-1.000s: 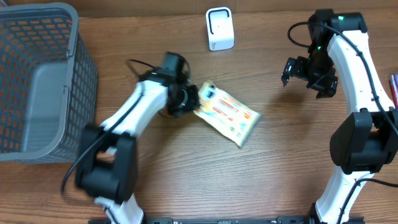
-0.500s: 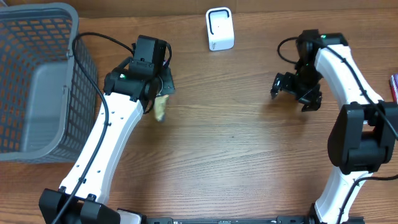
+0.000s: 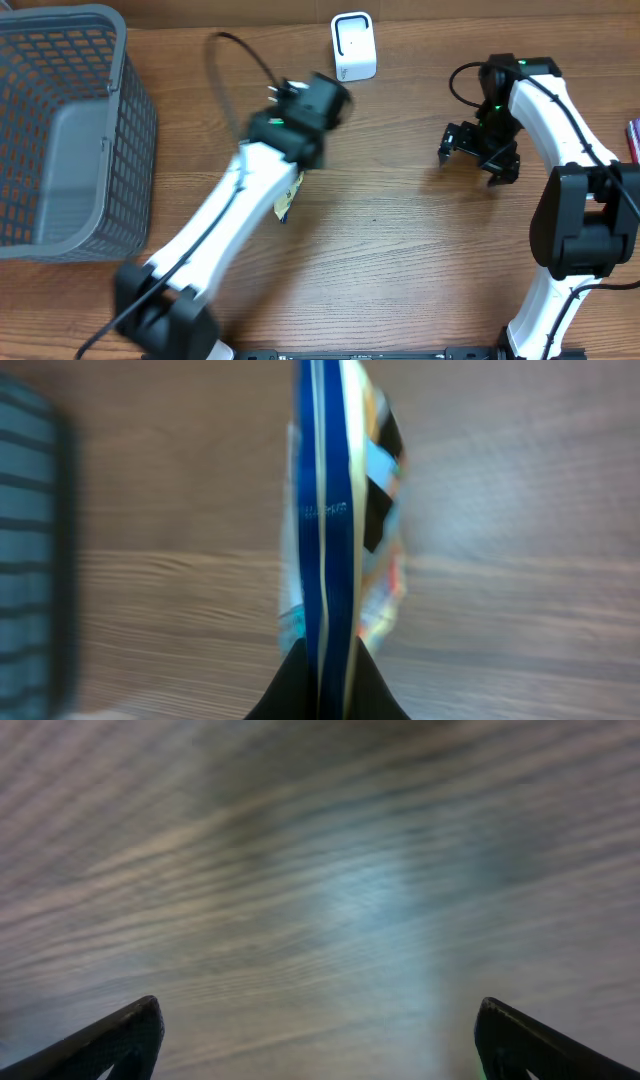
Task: Scan the item barcode
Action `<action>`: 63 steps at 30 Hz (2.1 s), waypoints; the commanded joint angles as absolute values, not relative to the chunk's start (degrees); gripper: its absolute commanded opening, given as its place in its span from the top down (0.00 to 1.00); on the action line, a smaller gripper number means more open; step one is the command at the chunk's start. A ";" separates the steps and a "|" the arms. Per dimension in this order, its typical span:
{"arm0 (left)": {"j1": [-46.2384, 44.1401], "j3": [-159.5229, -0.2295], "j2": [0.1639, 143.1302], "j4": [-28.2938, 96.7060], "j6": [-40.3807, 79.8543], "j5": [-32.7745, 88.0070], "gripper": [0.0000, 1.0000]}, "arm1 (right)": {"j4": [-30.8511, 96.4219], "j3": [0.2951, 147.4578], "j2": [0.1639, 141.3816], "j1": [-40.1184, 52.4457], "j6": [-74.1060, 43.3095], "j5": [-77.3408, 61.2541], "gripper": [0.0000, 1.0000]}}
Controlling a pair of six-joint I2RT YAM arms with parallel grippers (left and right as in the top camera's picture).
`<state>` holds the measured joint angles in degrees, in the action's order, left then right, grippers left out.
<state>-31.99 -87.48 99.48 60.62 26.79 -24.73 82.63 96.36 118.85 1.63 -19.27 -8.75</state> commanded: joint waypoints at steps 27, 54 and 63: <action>-22.13 -104.86 110.32 72.07 32.36 -1.63 0.96 | 90.94 115.74 117.69 5.37 -16.78 -15.73 0.92; -15.03 -99.94 126.39 71.75 29.80 -7.07 0.96 | 58.02 81.14 117.86 18.46 -46.65 -4.12 0.96; -13.87 -104.64 118.98 75.07 26.72 5.13 0.96 | 63.96 92.95 115.35 16.88 -30.94 -22.94 0.96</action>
<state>-12.73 -102.80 123.57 74.59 29.12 -2.96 64.55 88.53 118.34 15.77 -39.46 -10.87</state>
